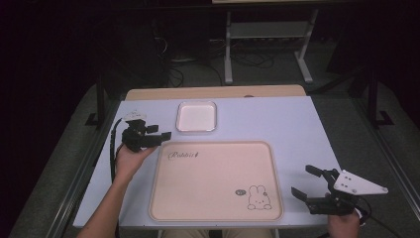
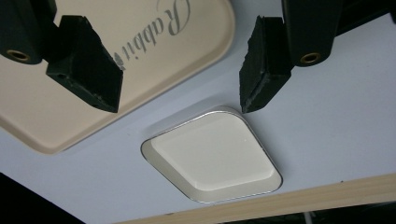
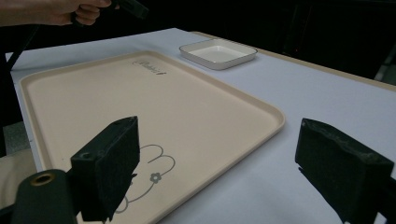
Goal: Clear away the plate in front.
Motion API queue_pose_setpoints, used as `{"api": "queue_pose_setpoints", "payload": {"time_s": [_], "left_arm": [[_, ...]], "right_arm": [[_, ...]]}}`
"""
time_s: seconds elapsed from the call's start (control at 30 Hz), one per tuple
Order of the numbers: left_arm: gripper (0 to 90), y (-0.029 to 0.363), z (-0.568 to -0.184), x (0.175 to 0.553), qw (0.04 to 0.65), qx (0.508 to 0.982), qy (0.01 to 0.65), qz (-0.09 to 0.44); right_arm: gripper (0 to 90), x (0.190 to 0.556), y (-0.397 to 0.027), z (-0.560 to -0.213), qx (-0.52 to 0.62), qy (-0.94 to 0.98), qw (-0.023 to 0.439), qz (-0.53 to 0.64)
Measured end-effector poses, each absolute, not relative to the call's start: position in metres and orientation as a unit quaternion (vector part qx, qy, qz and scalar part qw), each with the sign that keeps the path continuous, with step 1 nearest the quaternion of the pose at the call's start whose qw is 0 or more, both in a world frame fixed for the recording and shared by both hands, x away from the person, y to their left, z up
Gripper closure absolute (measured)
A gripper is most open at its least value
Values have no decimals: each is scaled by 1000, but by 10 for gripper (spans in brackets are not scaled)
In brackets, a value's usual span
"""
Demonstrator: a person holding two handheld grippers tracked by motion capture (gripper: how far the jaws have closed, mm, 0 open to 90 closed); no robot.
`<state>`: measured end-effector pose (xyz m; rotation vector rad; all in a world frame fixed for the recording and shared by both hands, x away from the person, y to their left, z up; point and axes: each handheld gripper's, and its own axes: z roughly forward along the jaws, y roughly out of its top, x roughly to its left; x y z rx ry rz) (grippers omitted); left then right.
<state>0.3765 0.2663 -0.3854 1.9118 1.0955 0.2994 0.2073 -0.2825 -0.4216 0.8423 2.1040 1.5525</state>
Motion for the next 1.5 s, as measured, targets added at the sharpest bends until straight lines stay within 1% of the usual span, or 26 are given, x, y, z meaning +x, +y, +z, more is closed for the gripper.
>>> {"api": "queue_pose_setpoints", "payload": {"time_s": [0.37, 0.5, 0.63, 0.67, 0.7, 0.73, 0.87, 0.93, 1.0, 1.07, 1.1, 1.17, 1.37, 1.5], "left_arm": [[297, 256, -376, 408, 421, 780, 453, 100], [303, 251, -372, 427, 408, 782, 461, 97], [316, 252, -375, 439, 412, 773, 475, 86], [317, 252, -377, 448, 403, 773, 483, 79], [318, 252, -377, 448, 403, 773, 483, 79], [322, 251, -378, 456, 389, 776, 490, 83], [336, 250, -380, 471, 374, 775, 503, 79], [342, 245, -384, 479, 354, 782, 508, 79], [353, 241, -389, 485, 328, 790, 510, 84], [372, 237, -393, 488, 310, 795, 512, 101], [396, 237, -397, 490, 306, 795, 514, 101], [415, 236, -403, 493, 298, 792, 525, 93], [453, 235, -415, 499, 304, 777, 546, 74], [504, 233, -417, 502, 308, 768, 556, 69]], "right_arm": [[130, 208, -282, -422, 301, 752, 195, 553], [130, 208, -283, -423, 302, 750, 194, 555], [130, 209, -283, -422, 301, 749, 192, 558], [130, 208, -283, -423, 298, 751, 190, 557], [130, 208, -282, -422, 298, 751, 191, 557], [130, 208, -282, -422, 297, 750, 193, 558], [130, 208, -284, -423, 300, 749, 193, 558], [130, 209, -285, -423, 302, 748, 193, 559], [130, 209, -286, -423, 303, 746, 194, 560], [130, 210, -286, -423, 304, 746, 194, 560], [130, 210, -286, -423, 304, 746, 194, 560], [130, 211, -285, -423, 305, 746, 193, 560], [130, 211, -284, -424, 303, 749, 191, 557], [130, 212, -283, -424, 304, 749, 190, 557]]}}
